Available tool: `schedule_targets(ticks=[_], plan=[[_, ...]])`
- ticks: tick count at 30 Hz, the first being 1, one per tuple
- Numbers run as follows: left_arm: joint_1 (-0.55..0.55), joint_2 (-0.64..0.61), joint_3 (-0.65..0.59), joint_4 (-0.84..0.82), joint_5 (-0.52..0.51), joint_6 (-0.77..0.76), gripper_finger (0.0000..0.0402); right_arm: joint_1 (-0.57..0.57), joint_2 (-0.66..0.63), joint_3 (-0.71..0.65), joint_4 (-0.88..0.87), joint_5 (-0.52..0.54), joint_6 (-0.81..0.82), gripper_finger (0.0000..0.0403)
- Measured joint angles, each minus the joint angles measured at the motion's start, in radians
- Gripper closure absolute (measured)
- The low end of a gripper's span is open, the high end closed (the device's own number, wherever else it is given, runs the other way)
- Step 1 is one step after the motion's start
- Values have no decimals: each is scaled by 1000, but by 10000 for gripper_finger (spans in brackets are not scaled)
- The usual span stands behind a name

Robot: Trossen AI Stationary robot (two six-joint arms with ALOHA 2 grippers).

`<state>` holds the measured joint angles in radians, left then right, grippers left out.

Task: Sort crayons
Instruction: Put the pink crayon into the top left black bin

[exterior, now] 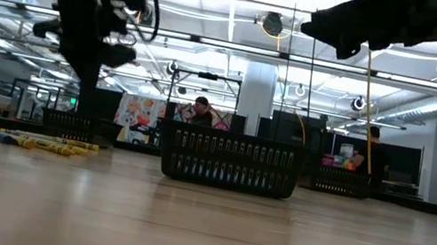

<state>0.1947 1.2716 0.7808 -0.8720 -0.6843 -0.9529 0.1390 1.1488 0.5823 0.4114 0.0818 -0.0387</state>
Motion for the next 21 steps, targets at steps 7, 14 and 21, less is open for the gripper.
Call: schedule_targets(ticks=[7, 14, 21], plan=[[279, 61, -45, 142, 137, 254, 384, 1, 2, 0, 5, -6, 12, 259], [413, 67, -47, 217, 280, 409, 372, 1, 2, 0, 3, -6, 11, 259], [481, 67, -47, 212, 369, 437, 308, 1, 2, 0, 3, -7, 12, 259]])
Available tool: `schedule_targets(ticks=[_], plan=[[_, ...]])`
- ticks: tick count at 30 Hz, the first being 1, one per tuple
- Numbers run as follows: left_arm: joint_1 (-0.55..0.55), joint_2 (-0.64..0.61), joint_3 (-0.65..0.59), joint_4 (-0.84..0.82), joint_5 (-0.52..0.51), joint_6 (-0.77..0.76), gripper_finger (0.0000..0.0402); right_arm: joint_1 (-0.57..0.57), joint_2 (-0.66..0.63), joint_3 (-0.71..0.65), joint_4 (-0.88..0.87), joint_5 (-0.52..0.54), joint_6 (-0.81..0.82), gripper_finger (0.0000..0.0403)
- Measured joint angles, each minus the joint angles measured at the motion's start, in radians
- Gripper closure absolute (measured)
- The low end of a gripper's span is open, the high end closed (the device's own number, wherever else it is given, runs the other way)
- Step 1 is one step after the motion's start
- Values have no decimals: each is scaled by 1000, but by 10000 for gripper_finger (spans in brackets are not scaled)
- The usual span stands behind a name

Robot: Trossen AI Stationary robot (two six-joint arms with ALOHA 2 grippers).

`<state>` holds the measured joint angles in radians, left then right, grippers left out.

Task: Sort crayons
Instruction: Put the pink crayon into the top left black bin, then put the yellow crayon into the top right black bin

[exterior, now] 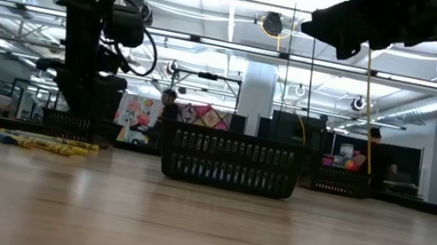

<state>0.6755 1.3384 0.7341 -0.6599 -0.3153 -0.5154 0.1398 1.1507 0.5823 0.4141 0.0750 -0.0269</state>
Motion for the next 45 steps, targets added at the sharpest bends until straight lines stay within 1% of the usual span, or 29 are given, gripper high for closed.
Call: schedule_targets(ticks=[4, 7, 10, 13, 17, 20, 22, 25, 28, 31, 33, 37, 40, 42, 45], plan=[[8, 0, 3, -7, -1, 32, 287, 0, 0, 0, 0, 0, 0, 259], [-6, -18, 12, -16, 0, 54, 284, 0, 0, 0, 0, 0, 4, 259], [-58, -67, 13, -19, 2, 52, 284, 0, 0, 0, 0, 0, 7, 259], [-150, -141, 14, -20, 1, 21, 283, 0, 0, 0, -1, 0, 7, 259], [-350, -243, 14, -19, -18, -74, 283, 0, 0, 0, -1, 0, 8, 259], [-541, -288, 13, -12, -81, -167, 283, 0, 3, 0, 1, 0, 8, 259], [-670, -296, 11, 4, -134, -227, 283, 0, 6, 0, -2, 0, 8, 259], [-858, -284, 8, 1, -219, -331, 283, 0, 10, 0, 2, 0, 7, 259], [-1027, -246, 8, 4, -324, -462, 283, 0, 11, 0, -3, -1, 3, 259], [-1166, -201, 8, 5, -418, -619, 283, 0, 11, 0, 0, -1, 2, 259], [-1237, -168, 8, 2, -451, -721, 283, 0, 11, 0, -1, -1, 3, 259], [-1325, -94, 8, -25, -466, -907, 283, 0, 11, 0, -1, -1, 4, 259], [-1341, -34, 8, -67, -465, -1050, 283, 0, 11, 0, 1, -1, 4, 259], [-1329, -3, 8, -91, -428, -1058, 283, 0, 11, 0, 4, -1, 4, 259], [-1293, 34, 7, -91, -287, -898, 283, 0, 11, 0, 9, -1, 4, 259]])
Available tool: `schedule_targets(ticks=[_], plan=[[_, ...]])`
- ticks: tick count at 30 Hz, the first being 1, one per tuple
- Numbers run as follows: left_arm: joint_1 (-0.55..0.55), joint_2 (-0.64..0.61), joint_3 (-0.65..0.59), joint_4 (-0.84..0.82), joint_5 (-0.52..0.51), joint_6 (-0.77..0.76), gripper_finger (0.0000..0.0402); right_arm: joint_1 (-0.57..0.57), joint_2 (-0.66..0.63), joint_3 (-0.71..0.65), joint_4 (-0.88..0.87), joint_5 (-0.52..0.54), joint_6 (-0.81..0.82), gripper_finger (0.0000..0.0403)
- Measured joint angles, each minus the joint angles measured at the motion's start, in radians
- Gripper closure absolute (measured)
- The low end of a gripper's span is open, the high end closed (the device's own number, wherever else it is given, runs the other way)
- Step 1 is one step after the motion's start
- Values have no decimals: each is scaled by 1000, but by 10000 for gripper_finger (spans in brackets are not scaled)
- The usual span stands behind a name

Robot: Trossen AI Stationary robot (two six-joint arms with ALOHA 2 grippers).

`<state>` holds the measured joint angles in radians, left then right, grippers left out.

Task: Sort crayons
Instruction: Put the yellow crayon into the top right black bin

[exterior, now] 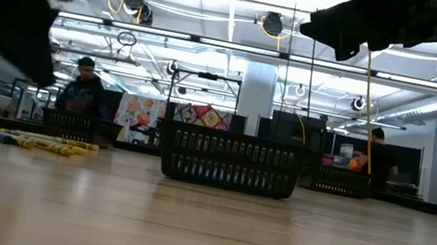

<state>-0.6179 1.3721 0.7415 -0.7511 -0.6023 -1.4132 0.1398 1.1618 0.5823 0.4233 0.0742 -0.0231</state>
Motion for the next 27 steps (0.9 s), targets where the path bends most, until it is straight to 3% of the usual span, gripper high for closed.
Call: schedule_targets(ticks=[12, 18, 27], plan=[[187, 85, 0, 161, 250, 989, 283, 0, 0, 0, 21, 0, 4, 259], [256, 121, -1, 168, 271, 1127, 283, 0, 0, 0, 21, 1, 4, 259], [341, 181, -1, 273, 434, 1260, 283, 0, 0, 0, 21, 1, 9, 259]])
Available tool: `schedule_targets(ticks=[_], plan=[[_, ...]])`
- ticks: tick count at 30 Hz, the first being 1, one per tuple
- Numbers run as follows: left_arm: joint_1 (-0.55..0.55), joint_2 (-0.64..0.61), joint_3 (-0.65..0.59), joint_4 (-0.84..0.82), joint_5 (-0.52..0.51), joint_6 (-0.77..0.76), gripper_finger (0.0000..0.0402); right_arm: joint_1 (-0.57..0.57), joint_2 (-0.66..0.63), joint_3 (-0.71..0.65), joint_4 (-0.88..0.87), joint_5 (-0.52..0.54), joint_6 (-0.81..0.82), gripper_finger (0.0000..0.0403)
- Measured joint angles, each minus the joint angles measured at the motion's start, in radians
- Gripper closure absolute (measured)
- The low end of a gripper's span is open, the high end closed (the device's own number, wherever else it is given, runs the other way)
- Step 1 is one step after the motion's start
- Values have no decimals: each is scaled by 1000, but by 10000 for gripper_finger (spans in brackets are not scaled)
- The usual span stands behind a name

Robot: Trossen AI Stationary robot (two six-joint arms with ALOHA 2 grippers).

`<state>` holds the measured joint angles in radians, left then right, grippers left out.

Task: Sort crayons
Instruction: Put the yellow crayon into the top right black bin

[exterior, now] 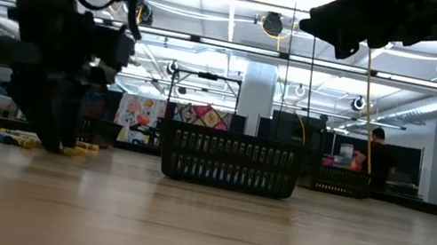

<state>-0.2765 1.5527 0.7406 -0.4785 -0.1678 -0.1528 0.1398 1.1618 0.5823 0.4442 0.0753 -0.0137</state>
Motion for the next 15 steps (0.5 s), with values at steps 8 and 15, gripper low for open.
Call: schedule_targets(ticks=[8, 15], plan=[[27, 27, 5, 8, 50, 12, 324, 0, -1, 0, -1, 0, -1, 259], [34, 26, 3, 25, 42, 5, 392, 20, -118, 0, -168, -1, 23, 259]])
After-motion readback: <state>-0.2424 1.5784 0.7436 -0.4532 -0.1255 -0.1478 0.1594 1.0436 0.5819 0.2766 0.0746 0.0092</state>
